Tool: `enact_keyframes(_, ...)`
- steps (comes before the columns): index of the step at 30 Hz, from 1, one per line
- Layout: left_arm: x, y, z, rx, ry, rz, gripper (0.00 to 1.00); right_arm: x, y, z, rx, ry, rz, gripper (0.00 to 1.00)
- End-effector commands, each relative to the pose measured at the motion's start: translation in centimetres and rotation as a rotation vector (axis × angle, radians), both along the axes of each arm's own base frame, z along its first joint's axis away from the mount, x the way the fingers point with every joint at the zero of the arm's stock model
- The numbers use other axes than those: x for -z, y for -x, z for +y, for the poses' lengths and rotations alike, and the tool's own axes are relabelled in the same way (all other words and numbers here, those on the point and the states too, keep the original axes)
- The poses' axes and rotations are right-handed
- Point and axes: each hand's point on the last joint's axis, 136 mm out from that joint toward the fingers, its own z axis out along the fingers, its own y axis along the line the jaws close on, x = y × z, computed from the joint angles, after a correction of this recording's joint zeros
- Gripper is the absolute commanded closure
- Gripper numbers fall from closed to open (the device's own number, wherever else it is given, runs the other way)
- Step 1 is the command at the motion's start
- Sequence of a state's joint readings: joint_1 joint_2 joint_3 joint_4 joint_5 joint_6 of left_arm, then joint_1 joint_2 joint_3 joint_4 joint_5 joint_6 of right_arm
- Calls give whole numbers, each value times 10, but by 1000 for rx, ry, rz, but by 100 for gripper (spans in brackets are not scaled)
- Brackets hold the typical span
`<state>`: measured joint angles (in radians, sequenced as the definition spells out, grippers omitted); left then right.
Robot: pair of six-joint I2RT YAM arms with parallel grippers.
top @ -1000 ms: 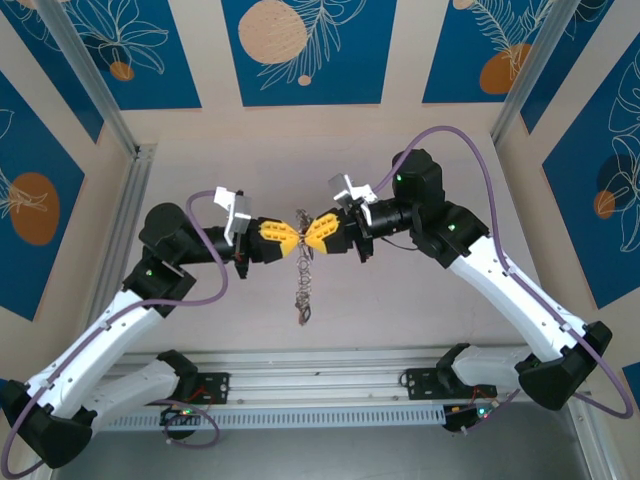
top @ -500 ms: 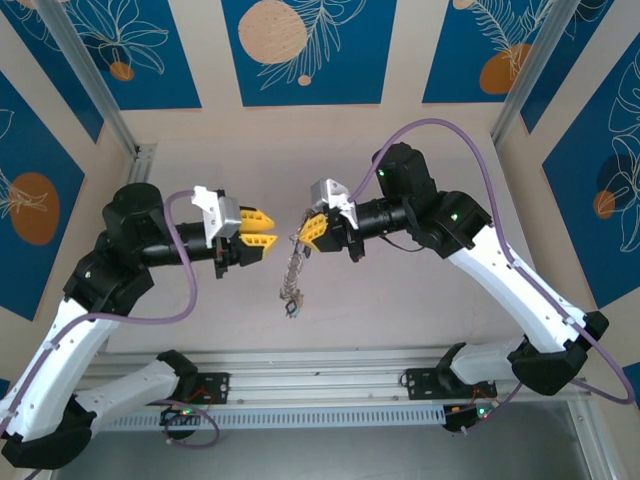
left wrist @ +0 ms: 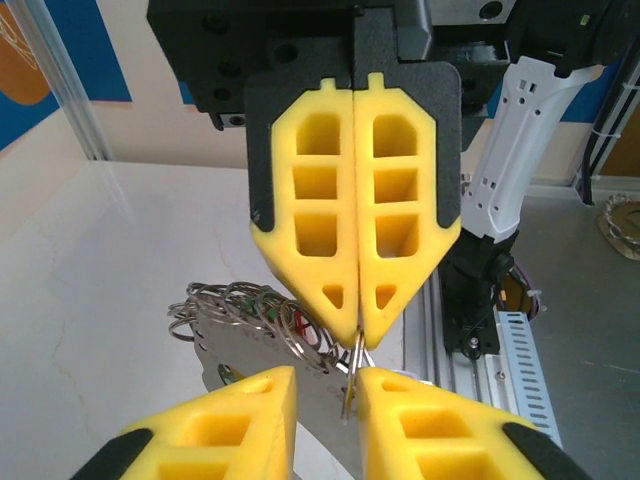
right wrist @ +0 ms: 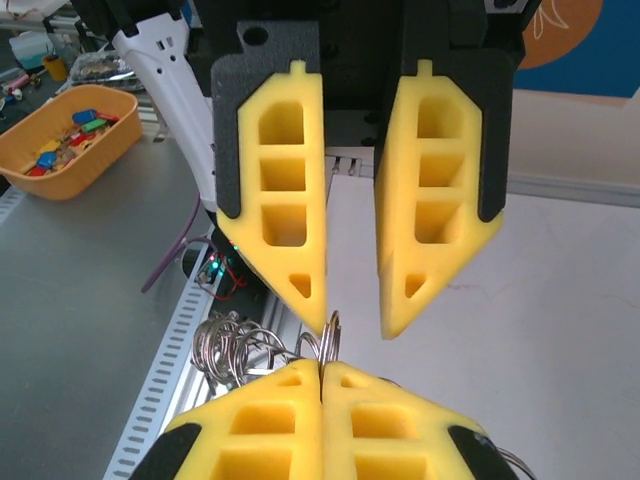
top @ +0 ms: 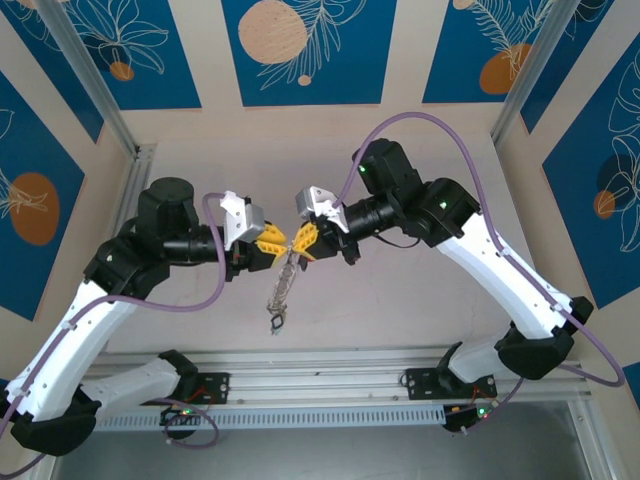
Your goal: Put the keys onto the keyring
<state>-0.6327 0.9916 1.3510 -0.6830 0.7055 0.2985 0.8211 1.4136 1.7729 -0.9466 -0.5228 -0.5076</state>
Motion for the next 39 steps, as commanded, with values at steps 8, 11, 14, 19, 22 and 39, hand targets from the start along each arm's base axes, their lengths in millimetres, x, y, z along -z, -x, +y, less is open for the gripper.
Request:
enact_keyframes(8,-5,11,-6,64,2,-14,86,-13,10,1,-56,-16,-14,100)
enact_keyframes(11,-4,10,-8,71,1,-11,87,-14,9,2,-60,-17,-12,100)
enact_keyframes(14,-1,9,-11,74,-13,-10,88,-18,12,3,-74,-34,-12,100)
enact_keyframes(19,0,10,-13,77,-19,-11,97,-20,11,4,-78,-40,-16,100)
enact_keyframes(22,0,12,-12,81,-20,-15,100,-22,11,4,-78,-45,-17,100)
enact_keyframes(39,-14,20,-10,90,73,-63,100,4,13,-23,17,-102,147,47)
